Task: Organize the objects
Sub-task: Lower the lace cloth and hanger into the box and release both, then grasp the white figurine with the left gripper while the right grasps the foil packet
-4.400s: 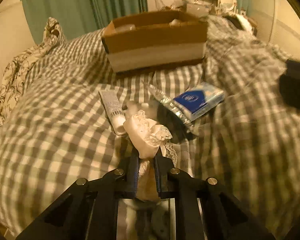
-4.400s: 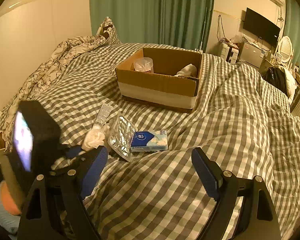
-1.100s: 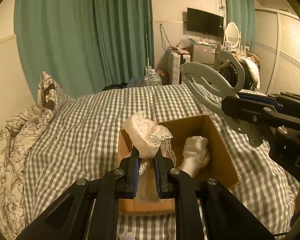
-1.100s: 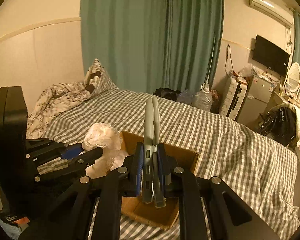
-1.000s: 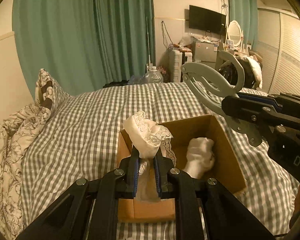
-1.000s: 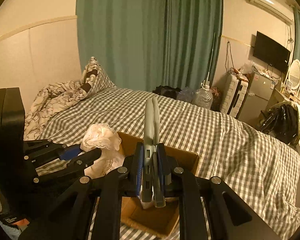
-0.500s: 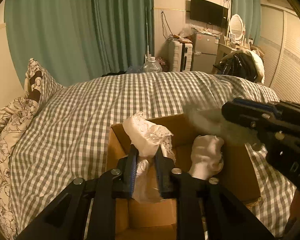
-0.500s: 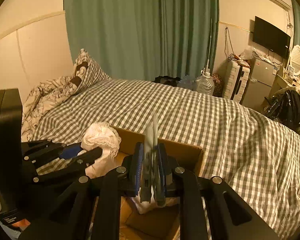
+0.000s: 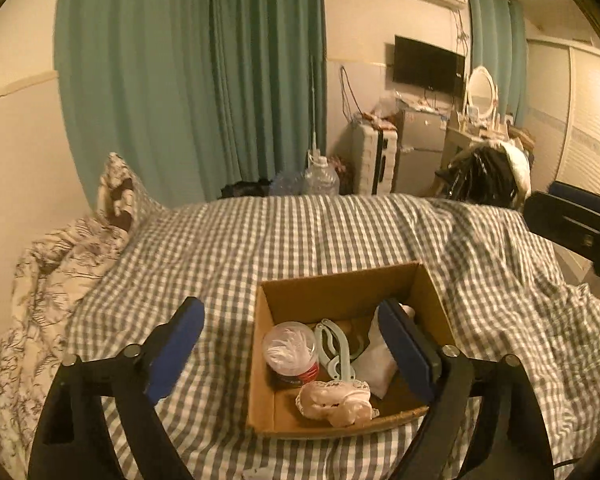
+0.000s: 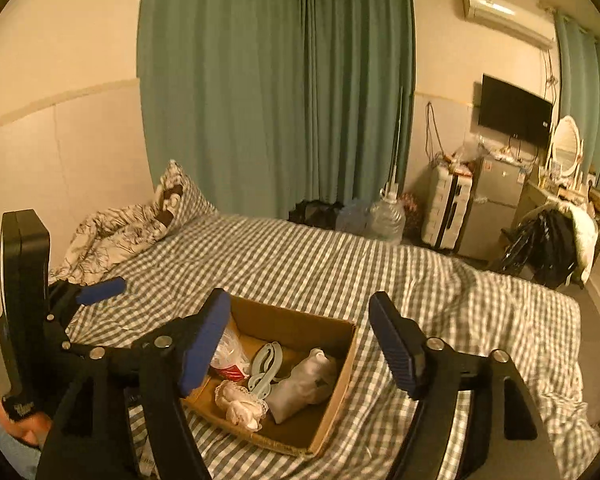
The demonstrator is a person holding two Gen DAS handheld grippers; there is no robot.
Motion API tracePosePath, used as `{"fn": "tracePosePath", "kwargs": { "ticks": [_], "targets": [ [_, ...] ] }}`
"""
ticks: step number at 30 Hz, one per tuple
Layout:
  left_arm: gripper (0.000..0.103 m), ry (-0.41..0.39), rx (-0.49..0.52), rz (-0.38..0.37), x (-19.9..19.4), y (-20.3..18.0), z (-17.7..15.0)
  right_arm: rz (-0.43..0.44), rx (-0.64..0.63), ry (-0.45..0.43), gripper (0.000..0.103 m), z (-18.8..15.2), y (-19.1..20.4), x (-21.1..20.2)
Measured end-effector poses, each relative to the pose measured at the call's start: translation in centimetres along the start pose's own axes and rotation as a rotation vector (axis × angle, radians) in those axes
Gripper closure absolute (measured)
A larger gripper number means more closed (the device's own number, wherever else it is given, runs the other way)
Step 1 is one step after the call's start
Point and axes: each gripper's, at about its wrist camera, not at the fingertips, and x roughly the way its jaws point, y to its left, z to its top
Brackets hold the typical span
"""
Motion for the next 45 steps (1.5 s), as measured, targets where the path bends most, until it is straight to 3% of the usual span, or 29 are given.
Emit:
{"fn": "tracePosePath", "kwargs": {
  "ticks": [8, 18, 25, 35, 45],
  "targets": [
    [0.010, -0.040, -0.006, 0.044, -5.0, 1.1, -0.7, 0.013, -0.044, -0.047, 0.022, -0.1, 1.2, -6.1],
    [0.009, -0.027, 0.002, 0.090, -7.5, 2.3, -5.0, 0.053, -0.095, 0.007, 0.021, -4.4, 3.6, -8.0],
    [0.009, 0.044, -0.018, 0.111, -6.4, 3.2, -10.2, 0.080, -0.080, 0.107, 0.021, -9.8, 5.3, -5.5],
    [0.009, 0.234, -0.046, 0.150, -2.5, 4.4, -18.7, 0.092, -0.066, 0.311, 0.021, -17.8, 7.5, 0.0],
    [0.009, 0.271, -0.038, 0.160, -2.1, 4.9, -21.2, 0.203, -0.177, 0.452, 0.021, -23.1, 12.7, 2.2]
  ]
}}
